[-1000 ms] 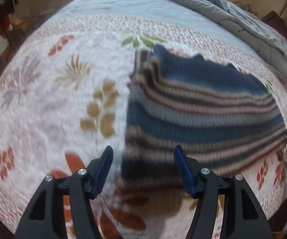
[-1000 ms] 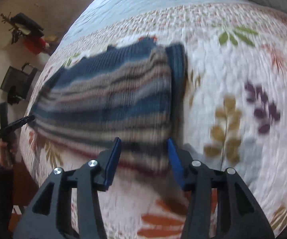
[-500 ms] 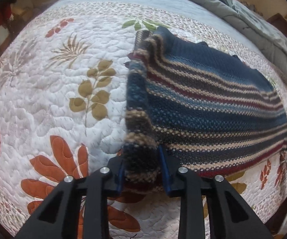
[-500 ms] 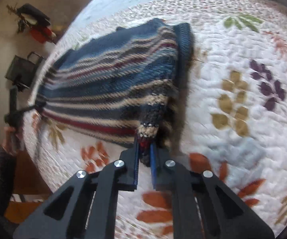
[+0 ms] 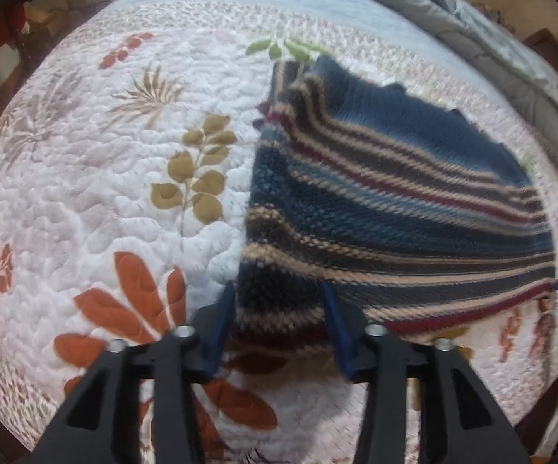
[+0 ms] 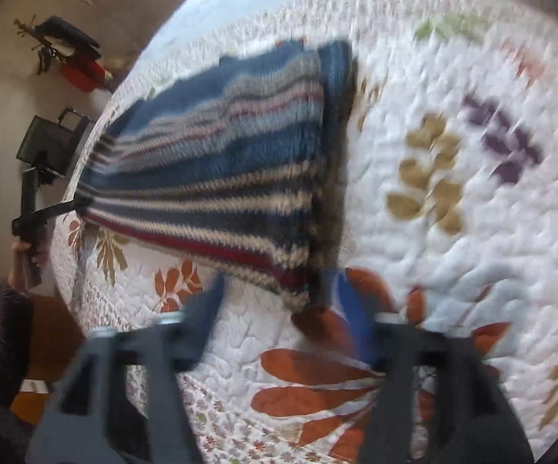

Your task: Fold small clothes

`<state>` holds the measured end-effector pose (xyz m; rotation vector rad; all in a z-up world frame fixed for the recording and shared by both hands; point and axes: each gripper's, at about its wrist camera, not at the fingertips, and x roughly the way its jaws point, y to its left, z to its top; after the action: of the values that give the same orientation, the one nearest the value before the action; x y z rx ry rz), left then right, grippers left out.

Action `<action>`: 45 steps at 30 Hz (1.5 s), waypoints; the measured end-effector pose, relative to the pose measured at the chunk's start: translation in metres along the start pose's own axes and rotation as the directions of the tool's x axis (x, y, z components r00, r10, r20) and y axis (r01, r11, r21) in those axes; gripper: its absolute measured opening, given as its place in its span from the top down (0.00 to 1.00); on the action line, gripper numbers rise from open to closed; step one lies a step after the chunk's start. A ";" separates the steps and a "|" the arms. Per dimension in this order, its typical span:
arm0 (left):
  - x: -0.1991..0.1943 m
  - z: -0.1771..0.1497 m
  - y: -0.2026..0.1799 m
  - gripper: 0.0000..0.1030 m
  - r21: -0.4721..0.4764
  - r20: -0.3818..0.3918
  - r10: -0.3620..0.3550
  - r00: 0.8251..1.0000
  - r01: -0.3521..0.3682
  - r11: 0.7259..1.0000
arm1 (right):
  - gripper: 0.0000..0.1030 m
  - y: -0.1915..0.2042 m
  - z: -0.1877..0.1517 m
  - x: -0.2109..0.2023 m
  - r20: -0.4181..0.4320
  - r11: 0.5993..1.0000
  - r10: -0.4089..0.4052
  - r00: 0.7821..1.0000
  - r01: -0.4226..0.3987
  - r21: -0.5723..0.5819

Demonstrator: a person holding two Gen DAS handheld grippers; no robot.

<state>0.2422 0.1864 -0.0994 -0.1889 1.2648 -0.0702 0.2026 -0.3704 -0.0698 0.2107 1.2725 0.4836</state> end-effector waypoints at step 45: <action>0.007 -0.067 -0.091 0.76 -0.011 -0.211 -0.341 0.916 0.346 0.938 | 0.83 -0.024 -0.048 -0.049 -0.081 0.993 0.046 0.996 -0.037 0.116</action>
<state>0.1848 0.0888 -0.1087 -0.3890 1.4293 -0.4197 0.1526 -0.4196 -0.0516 0.3165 1.3811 0.4592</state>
